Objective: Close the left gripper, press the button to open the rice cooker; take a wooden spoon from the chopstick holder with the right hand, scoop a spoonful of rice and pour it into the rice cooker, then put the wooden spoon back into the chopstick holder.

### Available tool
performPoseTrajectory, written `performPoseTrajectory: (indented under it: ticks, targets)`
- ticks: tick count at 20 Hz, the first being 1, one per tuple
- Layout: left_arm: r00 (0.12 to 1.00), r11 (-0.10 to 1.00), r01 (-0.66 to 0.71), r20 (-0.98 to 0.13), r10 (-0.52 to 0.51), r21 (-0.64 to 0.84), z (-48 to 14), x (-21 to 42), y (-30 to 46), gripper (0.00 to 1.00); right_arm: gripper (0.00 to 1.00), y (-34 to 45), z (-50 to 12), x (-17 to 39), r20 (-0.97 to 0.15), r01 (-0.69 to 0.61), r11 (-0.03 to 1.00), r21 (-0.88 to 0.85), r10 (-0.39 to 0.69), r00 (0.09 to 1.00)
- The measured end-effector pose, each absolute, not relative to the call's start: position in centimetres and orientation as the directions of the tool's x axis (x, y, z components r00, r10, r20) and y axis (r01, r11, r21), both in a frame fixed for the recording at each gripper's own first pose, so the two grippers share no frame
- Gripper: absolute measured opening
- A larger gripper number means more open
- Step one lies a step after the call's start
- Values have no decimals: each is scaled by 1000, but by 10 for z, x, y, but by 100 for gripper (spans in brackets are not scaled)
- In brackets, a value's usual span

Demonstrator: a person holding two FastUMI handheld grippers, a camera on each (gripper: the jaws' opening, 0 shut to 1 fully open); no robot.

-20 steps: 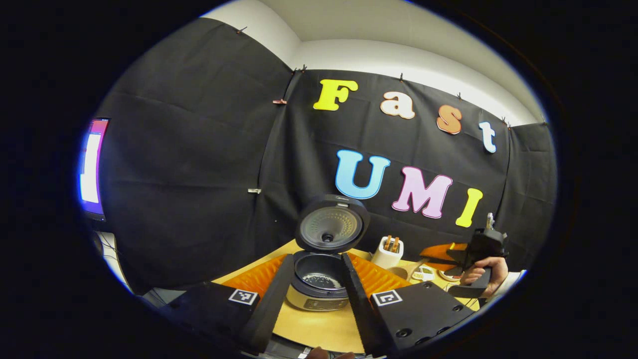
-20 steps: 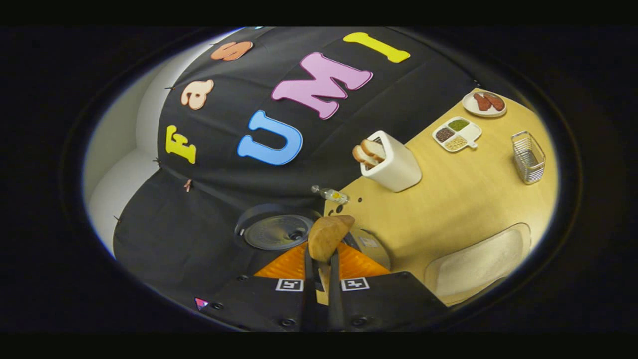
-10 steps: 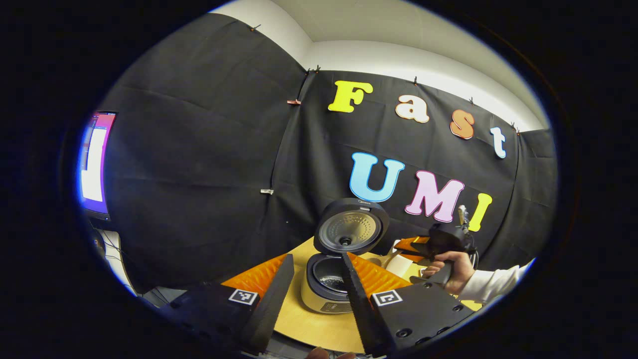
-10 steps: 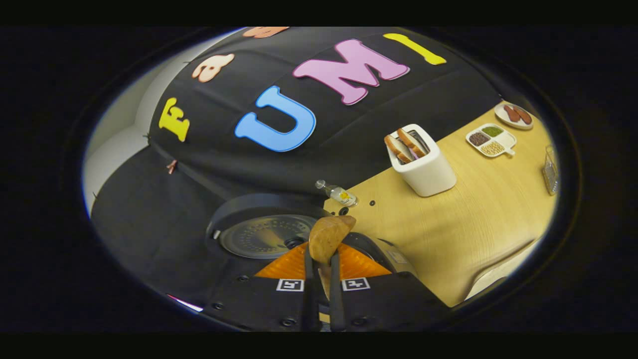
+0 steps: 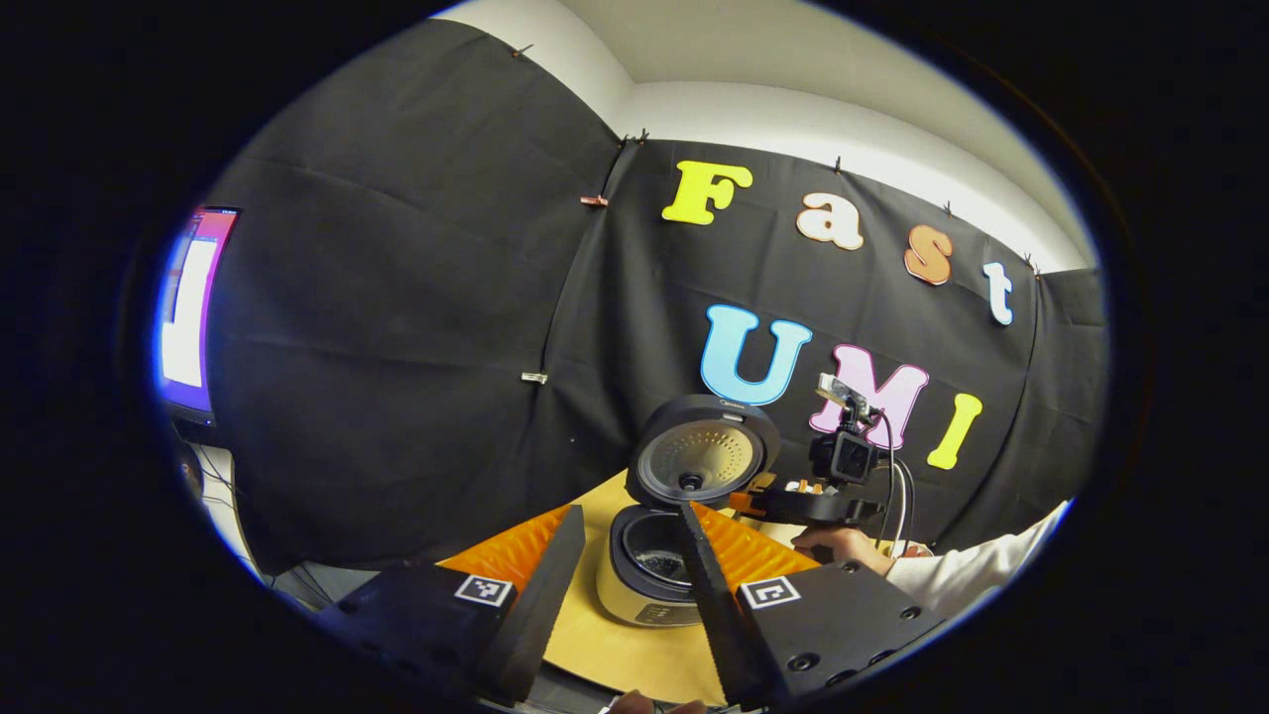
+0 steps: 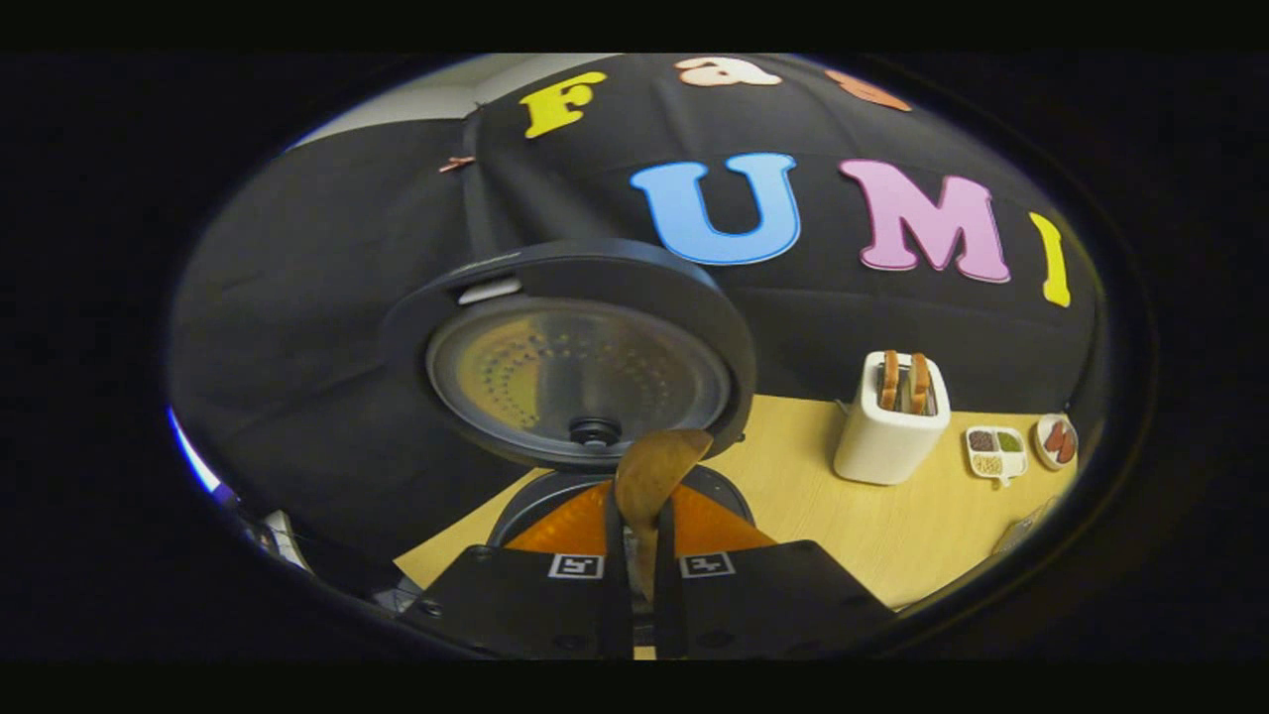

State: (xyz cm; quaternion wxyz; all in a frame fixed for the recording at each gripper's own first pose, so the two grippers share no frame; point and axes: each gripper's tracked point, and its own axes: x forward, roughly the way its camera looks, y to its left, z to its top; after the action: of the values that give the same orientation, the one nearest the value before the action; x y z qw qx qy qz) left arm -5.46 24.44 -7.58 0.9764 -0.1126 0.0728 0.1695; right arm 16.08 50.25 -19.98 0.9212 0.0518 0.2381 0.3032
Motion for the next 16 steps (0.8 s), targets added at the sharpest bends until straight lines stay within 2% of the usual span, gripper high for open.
performPoseTrajectory:
  ticks: [1,2,6,7,8,9,10,11,12,13,14,15,16]
  targets:
    - [931,916,-349,-180,316,-198,-77,-54,245,69,8,504,-199,160,-397,-563,806,181,584,708]
    - [931,916,-350,-181,317,-197,-77,-55,246,69,13,508,-198,158,-382,-593,797,114,586,715]
    - [930,915,-353,-181,321,-193,-78,-54,247,69,13,530,-193,137,-306,-687,704,-180,624,719]
    - [930,915,-354,-179,322,-193,-77,-54,247,69,8,536,-192,127,-292,-701,672,-237,639,711]
    - [930,916,-354,-179,322,-191,-76,-54,247,69,13,540,-192,121,-282,-708,648,-280,649,706]
    - [930,916,-353,-178,322,-188,-77,-54,247,69,8,542,-191,117,-272,-706,634,-316,652,707]
    - [930,917,-354,-175,324,-185,-75,-55,247,69,13,544,-190,114,-256,-702,623,-345,657,709]
    - [931,918,-352,-173,323,-183,-73,-55,247,69,8,545,-192,112,-255,-701,607,-374,660,707]
    - [930,918,-353,-173,324,-180,-74,-55,246,69,12,544,-189,110,-240,-696,595,-402,665,707]
    - [930,918,-354,-174,324,-180,-74,-57,247,69,8,545,-188,107,-240,-703,586,-403,673,699]
    - [930,917,-355,-174,325,-181,-74,-57,247,69,13,541,-186,106,-251,-714,603,-354,675,694]
    - [930,917,-355,-174,325,-184,-75,-57,247,69,17,538,-186,110,-273,-725,647,-237,672,689]
    - [930,917,-354,-176,323,-184,-74,-57,246,69,13,531,-183,114,-296,-713,697,-74,668,683]
